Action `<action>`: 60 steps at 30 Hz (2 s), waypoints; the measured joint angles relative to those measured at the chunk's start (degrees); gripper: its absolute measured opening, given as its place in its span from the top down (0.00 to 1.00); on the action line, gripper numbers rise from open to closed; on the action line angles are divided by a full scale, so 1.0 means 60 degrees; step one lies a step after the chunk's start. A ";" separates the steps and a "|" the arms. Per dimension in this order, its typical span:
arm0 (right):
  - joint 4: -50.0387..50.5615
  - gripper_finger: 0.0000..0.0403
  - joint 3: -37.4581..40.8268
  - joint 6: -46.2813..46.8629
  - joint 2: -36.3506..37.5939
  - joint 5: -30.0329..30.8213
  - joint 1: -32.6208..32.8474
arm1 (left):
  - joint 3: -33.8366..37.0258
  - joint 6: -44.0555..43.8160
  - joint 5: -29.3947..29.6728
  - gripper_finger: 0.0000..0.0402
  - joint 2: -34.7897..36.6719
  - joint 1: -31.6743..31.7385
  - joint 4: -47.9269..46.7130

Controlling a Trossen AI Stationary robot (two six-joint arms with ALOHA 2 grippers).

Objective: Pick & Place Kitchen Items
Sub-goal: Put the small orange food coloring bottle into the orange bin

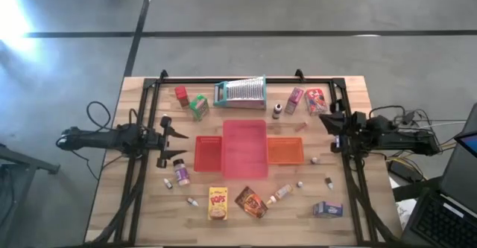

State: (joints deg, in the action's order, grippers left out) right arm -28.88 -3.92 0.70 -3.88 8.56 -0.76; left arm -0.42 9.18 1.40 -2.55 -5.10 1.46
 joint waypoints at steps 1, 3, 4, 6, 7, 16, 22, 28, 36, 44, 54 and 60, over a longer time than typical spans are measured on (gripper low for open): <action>0.0213 0.98 -0.0145 -0.0156 0.0000 -0.0001 -0.0003 | 0.0002 0.0143 0.0008 0.41 0.0000 -0.0003 0.0013; 0.1128 0.98 -0.0580 -0.0176 -0.0012 0.0037 -0.0003 | 0.0002 0.0267 0.0017 0.41 0.0000 0.0000 0.0035; 0.1698 0.98 -0.0858 -0.0147 -0.0053 0.0060 -0.0003 | -0.0001 0.0275 0.0020 0.41 0.0000 -0.0001 0.0061; 0.2774 0.98 -0.1416 -0.0076 -0.0236 0.0095 -0.0003 | -0.0001 0.0239 0.0020 0.41 0.0000 -0.0002 0.0069; 0.3298 0.98 -0.1718 -0.0012 -0.0411 0.0232 -0.0003 | -0.0001 0.0234 0.0020 0.41 -0.0002 -0.0004 0.0061; 0.6861 0.92 -0.4496 0.1018 -0.2713 0.1861 -0.0010 | 0.0002 0.0227 0.0020 0.41 0.0000 -0.0003 0.0023; 0.9055 0.72 -0.5927 0.1147 -0.4357 0.3070 -0.0003 | 0.0002 -0.0049 0.0024 0.41 0.0004 0.0000 0.0116; 1.0079 0.53 -0.7060 0.2247 -0.5567 0.4036 -0.0077 | 0.0001 -0.2813 0.0022 0.41 0.0007 0.0000 0.0735; 1.2367 0.38 -0.8696 0.3876 -0.7144 0.4108 -0.0693 | 0.0001 -0.3807 0.0020 0.41 0.0007 -0.0003 0.1191; 1.3060 0.33 -0.9477 0.4051 -0.8362 0.4432 -0.1012 | 0.0000 -0.3857 -0.0085 0.41 0.0007 -0.0004 0.1183; 1.7225 0.39 -1.0553 0.3545 -0.9329 0.3858 -0.1008 | -0.0001 -0.3806 -0.0085 0.41 0.0007 0.0000 0.1190; 1.7975 0.45 -0.9885 0.2006 -0.8857 0.3352 -0.1005 | -0.0001 -0.4568 -0.0074 0.41 0.0007 -0.0004 0.1230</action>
State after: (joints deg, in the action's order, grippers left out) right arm 78.97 -63.23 12.73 -57.02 28.67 -6.79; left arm -0.43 -18.23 0.95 -2.50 -5.13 8.84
